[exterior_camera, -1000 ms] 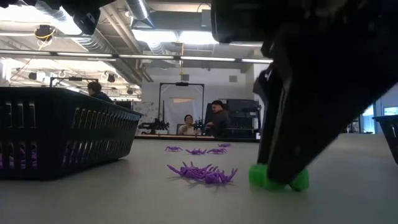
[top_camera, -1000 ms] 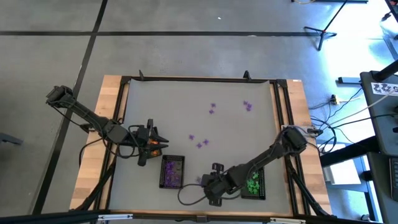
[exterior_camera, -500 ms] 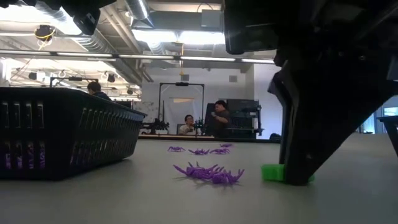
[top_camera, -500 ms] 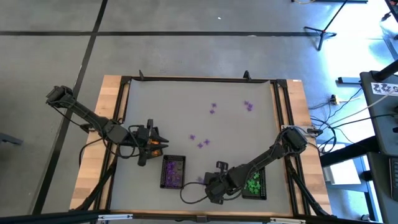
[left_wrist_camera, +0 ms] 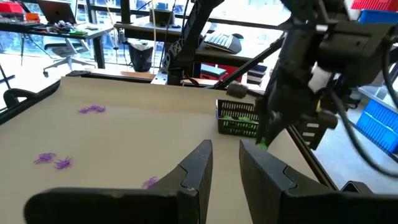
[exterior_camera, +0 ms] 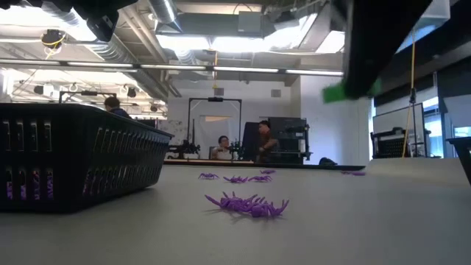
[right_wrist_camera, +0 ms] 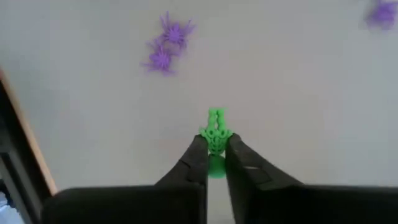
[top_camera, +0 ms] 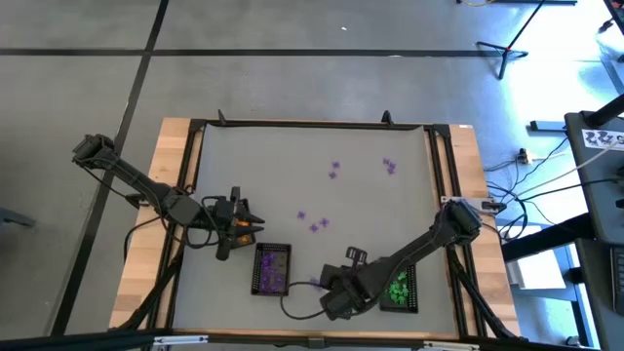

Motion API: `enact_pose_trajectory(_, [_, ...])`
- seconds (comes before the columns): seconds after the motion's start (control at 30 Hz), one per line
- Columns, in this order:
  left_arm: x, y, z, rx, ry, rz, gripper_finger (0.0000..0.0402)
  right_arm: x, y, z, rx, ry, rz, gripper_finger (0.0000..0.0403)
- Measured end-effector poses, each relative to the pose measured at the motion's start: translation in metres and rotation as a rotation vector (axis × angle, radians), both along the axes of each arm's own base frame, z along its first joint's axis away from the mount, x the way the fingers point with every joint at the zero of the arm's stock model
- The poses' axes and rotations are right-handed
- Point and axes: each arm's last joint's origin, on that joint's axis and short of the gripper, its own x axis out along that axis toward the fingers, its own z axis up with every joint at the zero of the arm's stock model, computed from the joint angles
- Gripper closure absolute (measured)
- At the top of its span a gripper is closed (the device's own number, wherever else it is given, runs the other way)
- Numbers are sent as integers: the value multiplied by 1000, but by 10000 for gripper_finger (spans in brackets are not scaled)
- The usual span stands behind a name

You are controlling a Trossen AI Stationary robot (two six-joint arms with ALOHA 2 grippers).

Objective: Sort Halloween decoration
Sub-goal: Put the green skeleton toy into the bottom right black basket

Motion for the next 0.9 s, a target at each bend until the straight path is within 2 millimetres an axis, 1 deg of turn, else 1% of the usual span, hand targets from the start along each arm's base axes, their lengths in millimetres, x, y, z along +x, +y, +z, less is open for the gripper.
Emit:
enact_pose_trajectory(0.07, [0, 0, 0, 0, 0, 0, 327, -3, 1, 7, -9, 19, -12, 386])
enact_pose_trajectory(0.17, [0, 0, 0, 0, 0, 0, 327, -8, 2, 15, -15, 23, -23, 389])
enact_pose_trajectory(0.27, [0, 0, 0, 0, 0, 0, 327, -15, 3, 24, -37, 9, -39, 376])
enact_pose_trajectory(0.4, [0, 0, 0, 0, 0, 0, 327, -32, 5, 36, -125, -15, -77, 370])
enact_pose_trajectory(0.47, [0, 0, 0, 0, 0, 0, 327, -44, 10, 43, -169, -39, -103, 373])
enact_pose_trajectory(0.6, [0, 0, 0, 0, 0, 0, 327, -76, 22, 56, -234, -69, -173, 381])
enact_pose_trajectory(0.73, [0, 0, 0, 0, 0, 0, 327, -108, 32, 67, -246, -185, -291, 382])
enact_pose_trajectory(0.83, [0, 0, 0, 0, 0, 0, 327, -129, 35, 66, -201, -259, -388, 382])
enact_pose_trajectory(0.9, [0, 0, 0, 0, 0, 0, 327, -138, 35, 56, -155, -272, -438, 382])
